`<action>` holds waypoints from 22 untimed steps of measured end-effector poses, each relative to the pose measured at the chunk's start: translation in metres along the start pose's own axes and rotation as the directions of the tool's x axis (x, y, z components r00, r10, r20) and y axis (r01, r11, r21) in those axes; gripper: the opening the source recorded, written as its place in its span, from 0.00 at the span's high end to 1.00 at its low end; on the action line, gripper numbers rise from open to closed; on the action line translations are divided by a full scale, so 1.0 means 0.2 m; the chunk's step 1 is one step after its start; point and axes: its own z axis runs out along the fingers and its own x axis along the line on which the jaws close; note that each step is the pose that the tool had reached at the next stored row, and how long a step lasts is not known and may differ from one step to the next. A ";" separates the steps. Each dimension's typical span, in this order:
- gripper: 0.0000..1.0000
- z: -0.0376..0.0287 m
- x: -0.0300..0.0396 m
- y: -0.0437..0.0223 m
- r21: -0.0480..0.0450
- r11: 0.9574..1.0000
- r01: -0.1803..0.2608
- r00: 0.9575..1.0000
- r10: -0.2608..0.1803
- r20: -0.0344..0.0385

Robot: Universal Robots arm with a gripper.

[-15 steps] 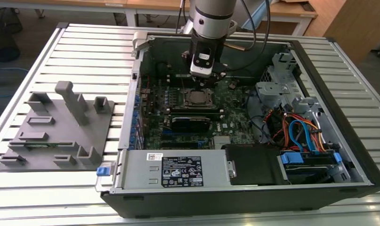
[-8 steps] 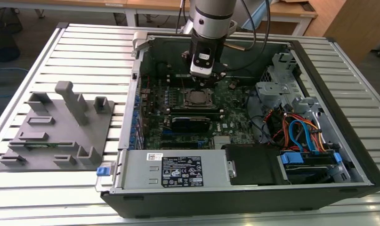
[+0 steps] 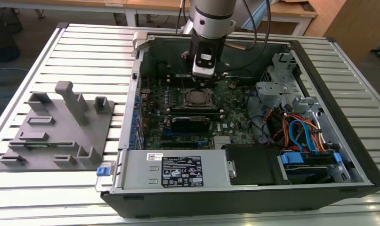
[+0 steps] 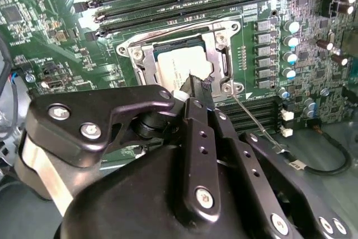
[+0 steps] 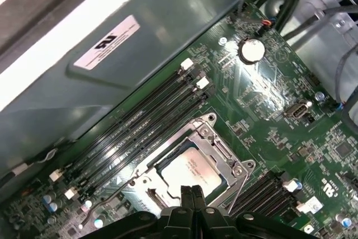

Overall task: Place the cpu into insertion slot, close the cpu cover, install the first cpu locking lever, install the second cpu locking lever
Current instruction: 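Install the first cpu locking lever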

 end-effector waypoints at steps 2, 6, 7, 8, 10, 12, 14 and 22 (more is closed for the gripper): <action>0.90 0.000 0.000 0.000 0.000 1.000 0.022 1.000 -0.022 0.000; 0.90 0.000 0.000 0.000 0.001 0.999 0.050 0.999 -0.050 0.001; 0.90 0.000 0.000 0.000 0.001 0.998 0.055 0.998 -0.055 0.001; 0.90 0.000 0.000 0.000 0.001 0.998 0.061 0.998 -0.061 0.001; 0.90 0.000 0.000 0.000 0.002 0.997 0.072 0.997 -0.072 0.001; 0.90 0.000 0.000 0.000 0.002 0.997 0.083 0.997 -0.083 0.001; 0.90 0.000 0.000 0.000 0.002 0.995 0.099 0.995 -0.099 0.001; 0.90 -0.010 0.000 0.000 0.004 0.987 0.160 0.987 -0.160 0.002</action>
